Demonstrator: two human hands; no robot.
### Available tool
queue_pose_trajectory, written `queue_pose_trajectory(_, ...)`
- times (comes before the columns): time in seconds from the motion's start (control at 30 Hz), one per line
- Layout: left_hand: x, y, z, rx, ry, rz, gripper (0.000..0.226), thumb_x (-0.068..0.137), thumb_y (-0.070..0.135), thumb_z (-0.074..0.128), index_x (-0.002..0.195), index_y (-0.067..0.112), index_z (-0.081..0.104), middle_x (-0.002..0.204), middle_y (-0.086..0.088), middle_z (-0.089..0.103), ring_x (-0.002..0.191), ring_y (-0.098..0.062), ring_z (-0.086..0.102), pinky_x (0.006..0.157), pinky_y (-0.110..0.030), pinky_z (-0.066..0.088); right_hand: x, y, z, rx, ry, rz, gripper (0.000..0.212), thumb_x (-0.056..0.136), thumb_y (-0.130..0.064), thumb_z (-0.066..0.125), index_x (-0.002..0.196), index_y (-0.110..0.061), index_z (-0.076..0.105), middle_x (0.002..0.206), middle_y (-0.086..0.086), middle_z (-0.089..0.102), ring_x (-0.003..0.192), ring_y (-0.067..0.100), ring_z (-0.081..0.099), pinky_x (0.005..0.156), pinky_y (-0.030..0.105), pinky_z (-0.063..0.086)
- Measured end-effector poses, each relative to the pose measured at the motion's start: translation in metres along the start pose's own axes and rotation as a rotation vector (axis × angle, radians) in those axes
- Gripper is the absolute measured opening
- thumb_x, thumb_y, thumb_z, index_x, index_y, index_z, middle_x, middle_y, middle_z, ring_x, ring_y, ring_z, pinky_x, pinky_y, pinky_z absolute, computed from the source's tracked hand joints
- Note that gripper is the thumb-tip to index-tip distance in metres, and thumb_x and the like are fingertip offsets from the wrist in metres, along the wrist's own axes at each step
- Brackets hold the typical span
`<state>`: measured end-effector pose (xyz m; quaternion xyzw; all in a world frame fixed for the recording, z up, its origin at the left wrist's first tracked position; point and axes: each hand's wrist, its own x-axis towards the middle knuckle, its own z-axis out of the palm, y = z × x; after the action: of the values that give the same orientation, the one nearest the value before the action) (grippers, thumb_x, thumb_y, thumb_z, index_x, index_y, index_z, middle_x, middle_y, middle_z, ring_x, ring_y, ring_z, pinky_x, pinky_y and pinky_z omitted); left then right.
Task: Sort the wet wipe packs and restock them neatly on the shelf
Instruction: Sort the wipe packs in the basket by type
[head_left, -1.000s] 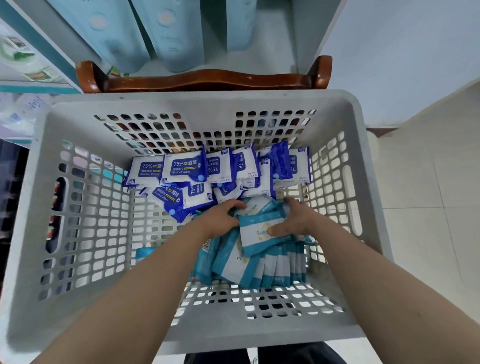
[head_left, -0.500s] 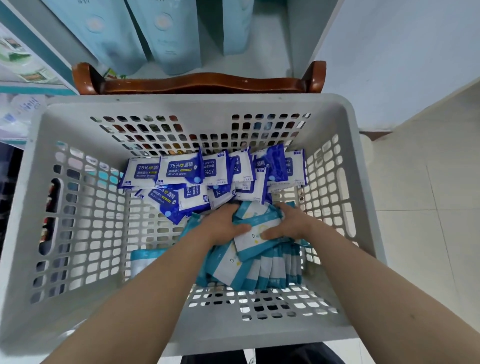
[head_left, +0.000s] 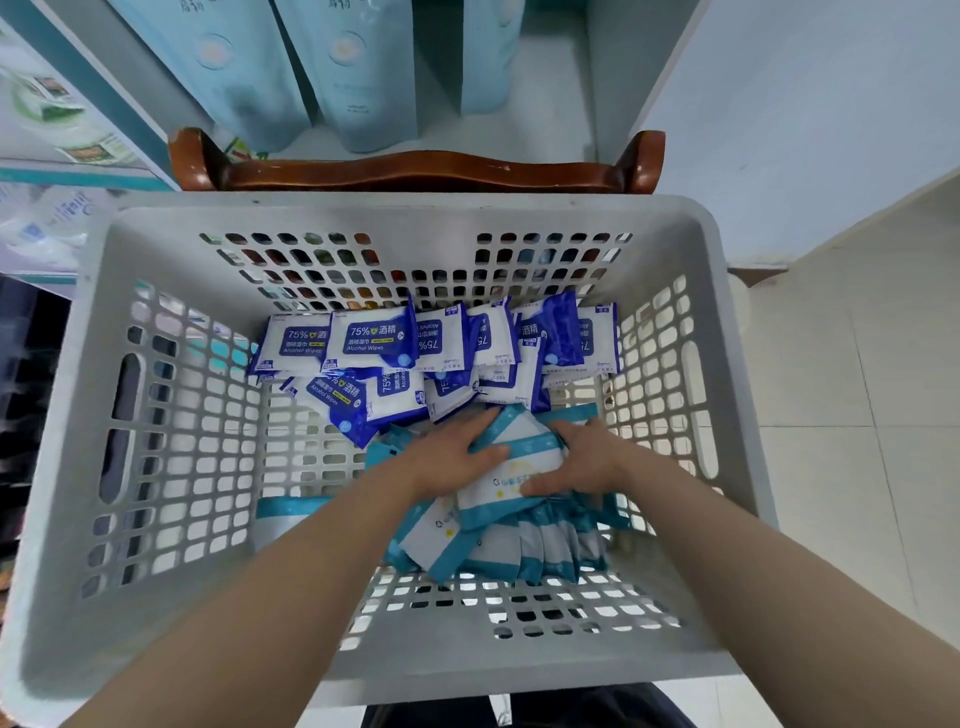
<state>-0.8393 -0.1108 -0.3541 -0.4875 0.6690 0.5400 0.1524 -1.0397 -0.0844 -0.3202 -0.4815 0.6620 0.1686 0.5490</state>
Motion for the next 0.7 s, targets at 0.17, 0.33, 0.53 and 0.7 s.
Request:
queue_pose_trajectory(0.17,-0.003,-0.008,0.000,0.213,-0.011,0.002,0.069,0.089,0.061,0.048,0.149,0.041,0.019,0.157,0.005,0.020,0.141,-0.023,0.027,0.115,-0.044,0.024,0.007,0.003,0.012,-0.225,-0.031,0.070,0.114,0.062,-0.078,0.065,0.151,-0.040,0.004,0.155,0.011,0.017,0.143,0.035,0.012,0.117,0.049,0.018)
queue_pose_trajectory(0.33,-0.006,-0.009,-0.010,0.268,0.006,0.018,0.065,0.086,0.058,0.056,0.144,0.037,0.033,0.142,0.005,0.041,0.129,-0.017,0.042,0.107,-0.037,0.033,0.010,0.000,-0.002,-0.065,-0.095,0.045,0.130,0.051,-0.066,0.082,0.152,-0.033,0.006,0.156,0.007,0.022,0.141,0.028,0.026,0.115,0.044,0.028)
queue_pose_trajectory(0.53,-0.011,-0.024,-0.010,0.275,0.059,-0.008,0.082,0.076,0.055,0.070,0.145,0.038,0.029,0.144,0.011,0.036,0.131,-0.015,0.038,0.114,-0.042,0.019,0.002,0.001,0.011,-0.420,0.028,-0.043,0.123,0.058,-0.051,0.084,0.151,-0.032,0.006,0.154,0.007,0.018,0.142,0.031,0.014,0.117,0.048,0.016)
queue_pose_trajectory(0.7,-0.012,-0.022,-0.003,0.401,0.072,0.045,0.079,0.077,0.050,0.070,0.144,0.036,0.031,0.149,0.007,0.028,0.136,-0.020,0.032,0.113,-0.044,0.018,0.002,0.003,0.015,-0.452,0.054,-0.018,0.124,0.058,-0.049,0.084,0.151,-0.033,0.004,0.153,0.010,0.017,0.142,0.032,0.012,0.118,0.049,0.014)
